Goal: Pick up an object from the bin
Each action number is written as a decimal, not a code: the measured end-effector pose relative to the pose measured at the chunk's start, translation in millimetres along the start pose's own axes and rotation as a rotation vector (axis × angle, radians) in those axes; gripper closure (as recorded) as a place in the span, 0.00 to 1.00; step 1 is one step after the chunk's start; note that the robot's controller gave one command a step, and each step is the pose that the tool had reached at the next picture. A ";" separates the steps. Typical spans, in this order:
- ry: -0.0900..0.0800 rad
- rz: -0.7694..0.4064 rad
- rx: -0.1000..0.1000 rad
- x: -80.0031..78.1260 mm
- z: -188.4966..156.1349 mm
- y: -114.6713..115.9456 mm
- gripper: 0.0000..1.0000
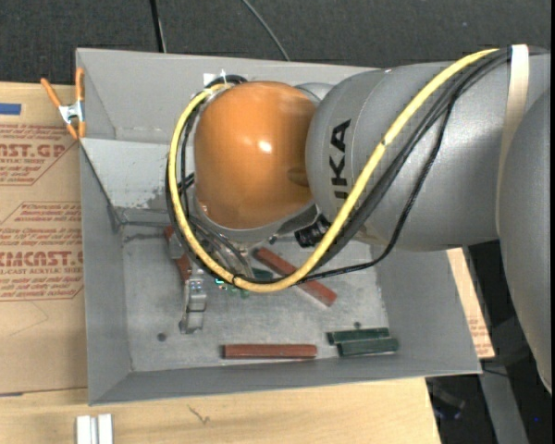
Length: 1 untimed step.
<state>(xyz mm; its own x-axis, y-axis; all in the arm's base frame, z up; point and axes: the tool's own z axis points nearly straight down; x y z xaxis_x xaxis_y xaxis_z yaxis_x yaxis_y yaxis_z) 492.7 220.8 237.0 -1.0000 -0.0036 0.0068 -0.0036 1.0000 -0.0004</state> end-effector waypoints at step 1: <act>-0.008 0.003 -0.002 -2.1 -4.3 -1.5 0.00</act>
Offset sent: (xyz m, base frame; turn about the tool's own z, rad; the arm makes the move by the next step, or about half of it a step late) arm 0.0934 -0.0829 -0.0770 -0.0890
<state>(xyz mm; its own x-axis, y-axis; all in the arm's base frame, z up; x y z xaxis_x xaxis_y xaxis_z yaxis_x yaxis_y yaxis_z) 494.8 219.4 241.2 -1.0000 -0.0005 -0.0008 -0.0005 1.0000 0.0013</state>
